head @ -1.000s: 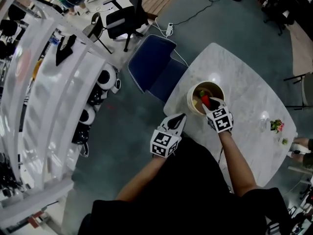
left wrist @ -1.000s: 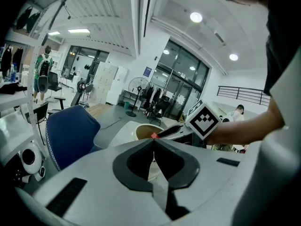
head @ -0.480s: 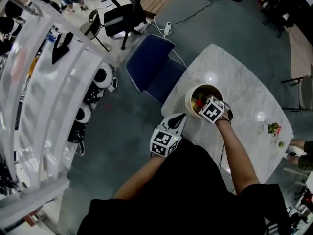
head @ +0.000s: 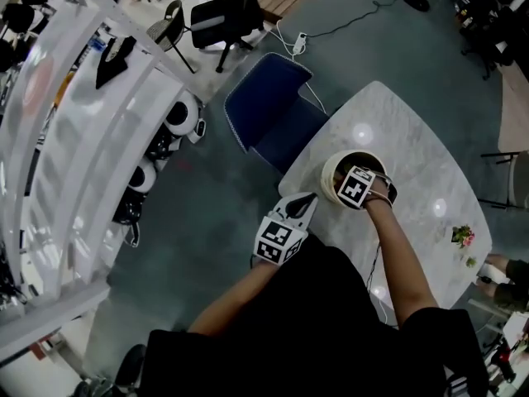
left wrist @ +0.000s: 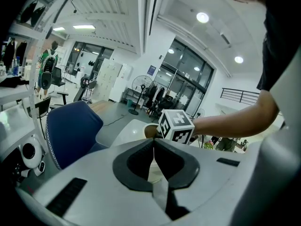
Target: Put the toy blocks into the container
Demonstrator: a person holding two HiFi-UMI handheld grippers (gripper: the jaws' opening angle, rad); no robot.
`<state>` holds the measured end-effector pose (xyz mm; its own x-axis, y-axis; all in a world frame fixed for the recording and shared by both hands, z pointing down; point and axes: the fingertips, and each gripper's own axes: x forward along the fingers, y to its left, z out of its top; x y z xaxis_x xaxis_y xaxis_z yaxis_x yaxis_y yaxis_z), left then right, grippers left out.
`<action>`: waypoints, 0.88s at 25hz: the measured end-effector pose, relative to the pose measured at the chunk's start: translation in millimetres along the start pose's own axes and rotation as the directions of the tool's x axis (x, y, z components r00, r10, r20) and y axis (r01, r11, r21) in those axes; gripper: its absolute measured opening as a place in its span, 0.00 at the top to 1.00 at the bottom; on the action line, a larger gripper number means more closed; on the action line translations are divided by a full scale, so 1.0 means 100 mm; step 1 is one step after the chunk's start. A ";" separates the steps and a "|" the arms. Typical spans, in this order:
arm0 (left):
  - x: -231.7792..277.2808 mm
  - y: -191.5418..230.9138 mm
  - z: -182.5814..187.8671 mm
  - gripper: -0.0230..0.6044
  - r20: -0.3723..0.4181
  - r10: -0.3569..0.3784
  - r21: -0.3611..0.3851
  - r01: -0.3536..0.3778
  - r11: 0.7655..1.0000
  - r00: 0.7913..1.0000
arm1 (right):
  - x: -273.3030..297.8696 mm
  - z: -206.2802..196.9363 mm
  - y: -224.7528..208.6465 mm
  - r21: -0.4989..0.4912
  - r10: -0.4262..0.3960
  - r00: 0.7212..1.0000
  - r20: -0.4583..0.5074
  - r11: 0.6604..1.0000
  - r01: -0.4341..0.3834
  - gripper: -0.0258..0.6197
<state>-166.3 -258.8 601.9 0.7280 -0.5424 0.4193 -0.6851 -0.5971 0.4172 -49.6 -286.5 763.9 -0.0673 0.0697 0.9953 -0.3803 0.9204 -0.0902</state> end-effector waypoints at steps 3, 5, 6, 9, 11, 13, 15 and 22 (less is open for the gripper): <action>-0.02 0.10 0.01 0.95 0.000 0.008 -0.006 -0.008 1.000 1.000 | 0.02 0.05 0.02 -0.019 0.024 0.999 -0.022 1.000 -0.025 0.76; -0.01 0.10 0.02 0.95 -0.001 0.011 -0.008 -0.011 1.000 1.000 | 0.02 0.06 0.05 -0.007 0.042 0.999 -0.013 0.999 -0.042 0.76; 0.00 0.10 0.03 0.95 -0.002 0.012 -0.007 -0.012 1.000 1.000 | 0.02 0.06 0.05 -0.005 0.042 0.999 -0.009 0.999 -0.042 0.76; 0.03 0.08 0.03 0.95 -0.004 0.015 -0.006 -0.015 1.000 1.000 | -0.05 0.09 -0.01 -0.009 0.016 1.000 0.017 1.000 -0.016 0.75; 0.03 0.07 0.01 0.95 -0.003 0.016 -0.005 -0.016 1.000 1.000 | -0.09 0.10 0.01 0.005 0.024 0.999 0.045 1.000 -0.025 0.75; 0.01 0.05 -0.02 0.95 0.000 0.018 -0.005 -0.018 1.000 1.000 | -0.17 0.11 0.02 0.016 0.016 0.997 0.074 1.000 -0.017 0.75; -0.03 0.04 -0.04 0.95 0.006 0.022 -0.007 -0.022 1.000 1.000 | -0.27 0.15 0.02 0.023 -0.005 0.993 0.119 1.000 0.003 0.75; -0.27 -0.10 -0.14 0.95 0.029 0.042 0.003 -0.042 0.999 0.999 | -0.60 0.17 0.11 0.135 -0.073 0.960 0.271 0.990 0.037 0.76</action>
<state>-179.8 -229.7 597.9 0.6987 -0.5842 0.4129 -0.7154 -0.5752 0.3967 -65.3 -287.1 702.5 -0.2869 -0.1040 0.9523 -0.5039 0.8618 -0.0576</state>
